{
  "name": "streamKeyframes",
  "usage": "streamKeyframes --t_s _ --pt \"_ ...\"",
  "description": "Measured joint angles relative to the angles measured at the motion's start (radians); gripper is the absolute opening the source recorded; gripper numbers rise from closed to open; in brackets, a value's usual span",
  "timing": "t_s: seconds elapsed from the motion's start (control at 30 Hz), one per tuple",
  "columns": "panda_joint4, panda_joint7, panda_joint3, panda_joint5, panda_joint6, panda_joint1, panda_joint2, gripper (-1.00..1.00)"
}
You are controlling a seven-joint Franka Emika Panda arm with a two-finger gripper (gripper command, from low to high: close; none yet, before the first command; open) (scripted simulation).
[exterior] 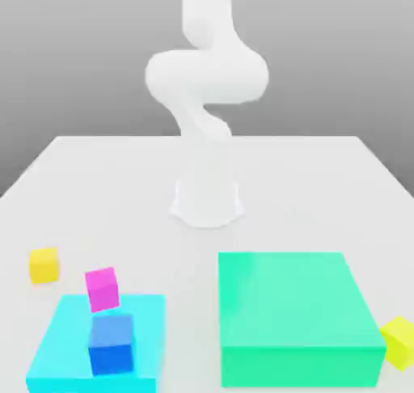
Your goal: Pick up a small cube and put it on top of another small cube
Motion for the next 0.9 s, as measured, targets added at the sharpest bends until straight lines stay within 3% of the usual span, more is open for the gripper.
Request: streamKeyframes --t_s 0.57,0.77,0.9 --pt "-0.243 0.312 -0.163 -0.127 0.289 -0.380 0.492 0.00" --pt "-0.330 0.348 -0.258 -0.069 0.396 -0.485 0.665 0.00" --pt "-0.387 0.308 -0.278 0.058 0.466 -0.565 0.783 0.00"
